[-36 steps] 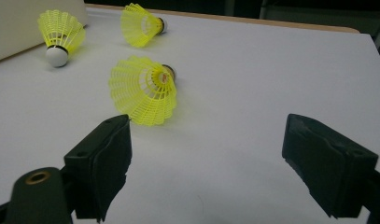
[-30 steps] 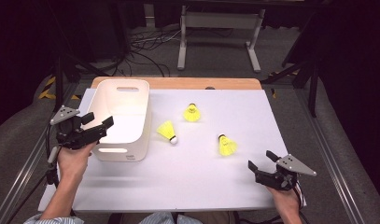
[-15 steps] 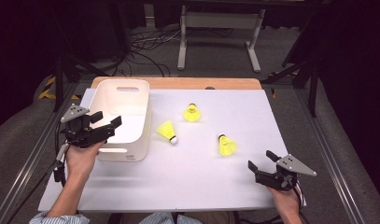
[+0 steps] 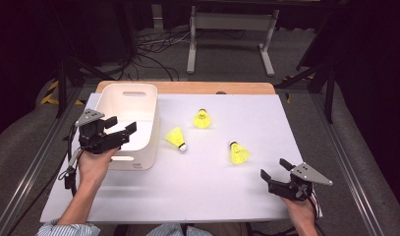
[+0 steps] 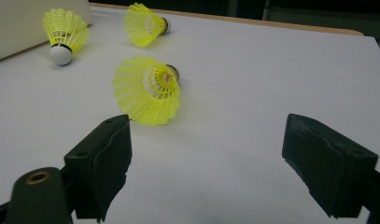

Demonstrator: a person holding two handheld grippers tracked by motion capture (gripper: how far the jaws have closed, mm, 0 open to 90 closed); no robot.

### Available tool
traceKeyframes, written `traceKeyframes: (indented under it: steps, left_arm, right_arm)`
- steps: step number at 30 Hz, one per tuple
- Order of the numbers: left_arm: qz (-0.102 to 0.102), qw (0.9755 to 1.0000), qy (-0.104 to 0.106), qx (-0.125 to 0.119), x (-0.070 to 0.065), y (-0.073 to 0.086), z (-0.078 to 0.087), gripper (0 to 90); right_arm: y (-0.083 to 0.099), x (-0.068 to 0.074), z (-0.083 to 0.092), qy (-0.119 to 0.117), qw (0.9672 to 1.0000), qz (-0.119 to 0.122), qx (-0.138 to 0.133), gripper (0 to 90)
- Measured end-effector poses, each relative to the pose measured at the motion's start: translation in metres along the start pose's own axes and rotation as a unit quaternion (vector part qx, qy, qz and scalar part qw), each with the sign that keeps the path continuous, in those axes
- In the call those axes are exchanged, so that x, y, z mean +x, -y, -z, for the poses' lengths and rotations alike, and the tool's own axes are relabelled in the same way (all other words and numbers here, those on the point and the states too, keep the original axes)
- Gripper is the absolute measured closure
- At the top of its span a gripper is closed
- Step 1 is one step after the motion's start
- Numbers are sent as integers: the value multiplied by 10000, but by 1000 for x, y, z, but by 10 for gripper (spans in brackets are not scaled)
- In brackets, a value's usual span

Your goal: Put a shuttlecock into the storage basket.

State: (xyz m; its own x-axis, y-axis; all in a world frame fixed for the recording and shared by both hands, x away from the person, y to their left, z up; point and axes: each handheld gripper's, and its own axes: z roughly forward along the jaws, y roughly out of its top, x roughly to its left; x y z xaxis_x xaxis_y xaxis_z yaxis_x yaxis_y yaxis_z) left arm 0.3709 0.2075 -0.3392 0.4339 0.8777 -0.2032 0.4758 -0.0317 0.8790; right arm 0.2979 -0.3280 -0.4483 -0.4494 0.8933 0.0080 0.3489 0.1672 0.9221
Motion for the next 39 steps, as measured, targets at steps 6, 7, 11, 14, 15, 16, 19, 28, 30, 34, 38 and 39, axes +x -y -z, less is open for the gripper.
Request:
traceKeyframes:
  steps: [6, 7, 11, 14, 15, 16, 19, 28, 30, 34, 38, 39]
  left_arm:
    - [-27, 10000, 72, 4, -5, -2, -5, 255]
    - [-40, 10000, 81, 11, -6, -2, -5, 255]
    - [-68, 9999, 111, 25, -9, -3, -7, 255]
    - [-81, 9999, 122, 28, -11, -3, -9, 255]
    - [-90, 9999, 141, 38, -11, -4, -10, 255]
    - [-102, 9999, 135, 31, -12, -4, -11, 255]
    - [-111, 9998, 155, 52, -14, -4, -12, 255]
    - [-164, 9995, 237, 91, -22, -6, -20, 257]
    - [-172, 9995, 252, 100, -24, -6, -21, 257]
    - [-182, 9994, 280, 119, -26, -7, -24, 257]
    - [-204, 9992, 304, 149, -30, -8, -28, 258]
    - [-212, 9991, 320, 166, -31, -8, -29, 258]
  right_arm:
    - [0, 0, 0, 11, 10000, 37, 8, 164]
    - [0, 0, 0, 13, 10000, 40, 9, 164]
    - [0, 0, 0, 10, 10000, 35, 5, 164]
    - [0, 0, 0, 7, 10000, 38, 8, 164]
    - [0, 0, 0, 8, 10000, 48, 9, 164]
    - [0, 0, 0, 8, 10000, 48, 9, 164]
    - [0, 0, 0, 6, 10000, 44, 7, 164]
    - [0, 1, 0, 8, 10000, 91, 14, 164]
    - [0, 1, 0, 8, 10000, 97, 16, 164]
    - [0, 1, 0, 6, 10000, 91, 12, 164]
    - [0, 1, 0, 0, 10000, 96, 15, 164]
    - [0, 1, 0, -3, 10000, 97, 16, 164]
